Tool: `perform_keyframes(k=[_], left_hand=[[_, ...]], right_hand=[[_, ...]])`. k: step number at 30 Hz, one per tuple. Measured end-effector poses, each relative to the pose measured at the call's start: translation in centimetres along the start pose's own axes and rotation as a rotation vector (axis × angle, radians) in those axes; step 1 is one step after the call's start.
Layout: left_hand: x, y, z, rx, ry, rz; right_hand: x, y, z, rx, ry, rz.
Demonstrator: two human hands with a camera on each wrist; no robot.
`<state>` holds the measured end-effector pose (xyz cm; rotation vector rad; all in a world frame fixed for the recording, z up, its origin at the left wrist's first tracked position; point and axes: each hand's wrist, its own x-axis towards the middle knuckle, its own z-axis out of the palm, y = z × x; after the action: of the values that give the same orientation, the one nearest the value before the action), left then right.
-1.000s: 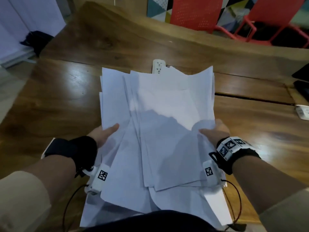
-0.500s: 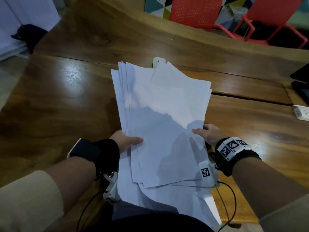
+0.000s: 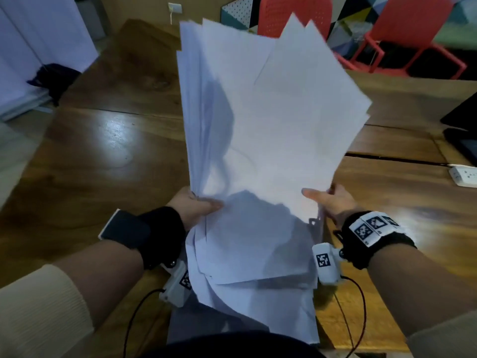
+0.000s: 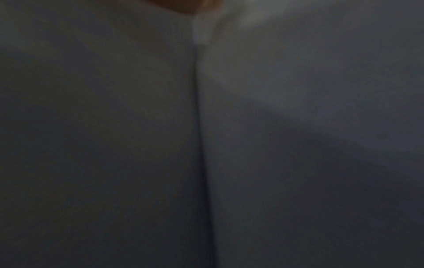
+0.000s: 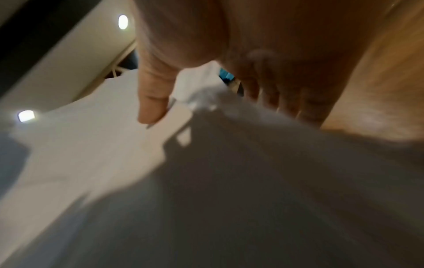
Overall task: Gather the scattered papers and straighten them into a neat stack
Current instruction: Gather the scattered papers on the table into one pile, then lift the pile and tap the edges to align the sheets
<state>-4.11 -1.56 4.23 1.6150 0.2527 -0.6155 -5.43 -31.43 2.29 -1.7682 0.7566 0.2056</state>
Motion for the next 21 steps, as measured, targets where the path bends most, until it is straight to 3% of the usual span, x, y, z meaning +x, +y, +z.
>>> perform_keyframes(k=[5, 8, 10, 13, 17, 21], left_hand=[[-2.5, 5.9, -0.3, 0.158, 0.033, 0.218], [-3.4, 8.8, 0.5, 0.186, 0.075, 0.352], [-3.8, 10.3, 1.7, 0.178, 0.094, 0.426], [-4.3, 11.9, 3.3, 0.218, 0.238, 0.511], [-5.0, 12.9, 4.8, 0.245, 0.319, 0.61], [-5.3, 13.2, 5.2, 0.167, 0.336, 0.68]], right_hand=[[-3.0, -6.0, -2.3, 0.162, -0.003, -0.127], [-5.1, -9.2, -2.7, 0.265, -0.009, -0.329], [-6.8, -10.9, -2.3, 0.294, 0.066, -0.488], [-8.9, -12.4, -1.9, 0.327, 0.165, -0.687], [-11.1, -13.1, -2.1, 0.407, 0.22, -0.815], [-12.0, -12.5, -3.5, 0.497, 0.149, -0.851]])
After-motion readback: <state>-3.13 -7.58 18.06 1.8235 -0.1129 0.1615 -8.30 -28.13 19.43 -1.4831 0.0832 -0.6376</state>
